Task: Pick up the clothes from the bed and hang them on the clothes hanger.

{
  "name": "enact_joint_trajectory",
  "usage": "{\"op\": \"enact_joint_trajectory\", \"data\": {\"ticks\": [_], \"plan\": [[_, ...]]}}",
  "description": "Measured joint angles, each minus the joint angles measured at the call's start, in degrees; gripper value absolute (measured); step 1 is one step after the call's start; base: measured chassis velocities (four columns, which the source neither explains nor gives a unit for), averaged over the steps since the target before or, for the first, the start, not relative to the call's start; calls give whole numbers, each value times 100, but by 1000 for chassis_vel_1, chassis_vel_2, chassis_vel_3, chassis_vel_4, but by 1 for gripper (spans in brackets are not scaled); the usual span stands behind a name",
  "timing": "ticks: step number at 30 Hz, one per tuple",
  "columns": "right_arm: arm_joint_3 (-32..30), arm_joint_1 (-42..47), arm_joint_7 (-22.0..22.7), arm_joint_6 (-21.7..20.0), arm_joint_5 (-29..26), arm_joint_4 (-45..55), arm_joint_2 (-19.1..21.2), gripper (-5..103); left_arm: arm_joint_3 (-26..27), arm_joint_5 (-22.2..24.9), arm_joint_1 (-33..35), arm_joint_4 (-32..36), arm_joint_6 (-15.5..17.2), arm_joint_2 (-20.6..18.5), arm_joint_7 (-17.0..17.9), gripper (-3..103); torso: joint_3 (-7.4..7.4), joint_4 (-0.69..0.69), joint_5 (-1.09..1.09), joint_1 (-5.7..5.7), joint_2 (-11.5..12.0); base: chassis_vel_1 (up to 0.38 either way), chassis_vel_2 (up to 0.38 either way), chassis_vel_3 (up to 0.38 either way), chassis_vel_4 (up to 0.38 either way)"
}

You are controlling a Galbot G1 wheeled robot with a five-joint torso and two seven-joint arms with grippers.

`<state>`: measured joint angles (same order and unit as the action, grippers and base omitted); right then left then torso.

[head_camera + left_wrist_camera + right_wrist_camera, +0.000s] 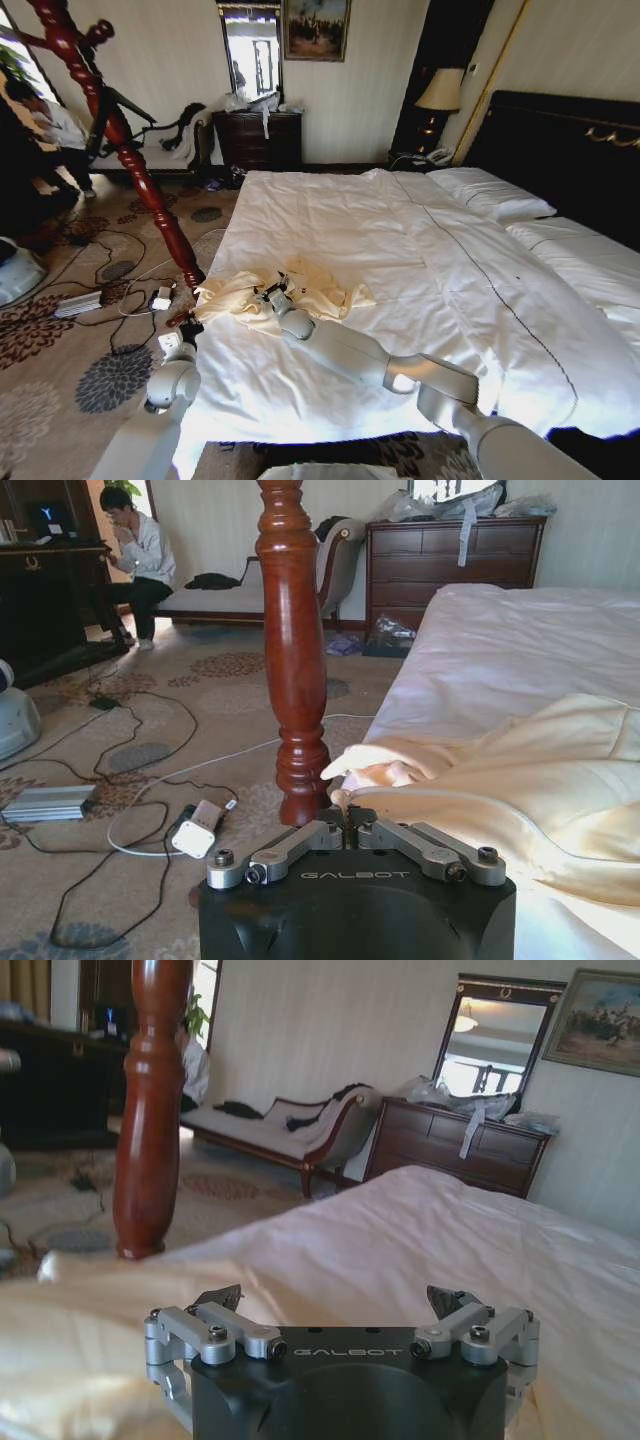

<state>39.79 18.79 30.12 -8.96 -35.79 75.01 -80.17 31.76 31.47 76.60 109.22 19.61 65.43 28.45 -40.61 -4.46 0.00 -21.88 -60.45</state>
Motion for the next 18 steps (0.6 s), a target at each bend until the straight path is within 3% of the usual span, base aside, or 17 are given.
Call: {"op": "enact_joint_trajectory", "data": {"ticks": [4,7,8,11,13,15,17,18], "plan": [[-208,44,1,143,-413,438,177,100,14,0,25,7,-9,-6,-2,2,0,-1,0,0,0,0,0,0,0],[-621,221,103,196,-1183,960,396,100,-20,-2,-12,0,-10,17,-4,2,0,0,1,1,0,0,0,0,0],[-621,221,103,196,-1183,960,396,100,-20,-2,-12,0,-10,17,-4,2,0,0,1,1,0,0,0,0,0],[-940,457,389,-17,-2132,1374,721,100,-87,-11,-70,-17,-7,55,-4,2,0,-1,1,0,0,0,0,0,0],[-1008,535,469,-74,-2409,1456,803,100,-99,-16,-78,-17,-5,64,-3,2,0,-2,1,0,0,0,0,0,0],[-1183,784,643,-172,-3151,1579,953,100,-124,-31,-95,-21,6,97,-2,2,0,-3,1,1,0,0,0,0,0],[-1224,838,670,-176,-3295,1580,958,100,-126,-35,-96,-21,8,103,-2,2,0,-2,1,0,0,0,0,0,0],[-1418,972,796,-165,-3791,1465,807,100,-130,-50,-86,-9,15,109,4,2,0,0,1,1,0,0,0,0,0]]}}
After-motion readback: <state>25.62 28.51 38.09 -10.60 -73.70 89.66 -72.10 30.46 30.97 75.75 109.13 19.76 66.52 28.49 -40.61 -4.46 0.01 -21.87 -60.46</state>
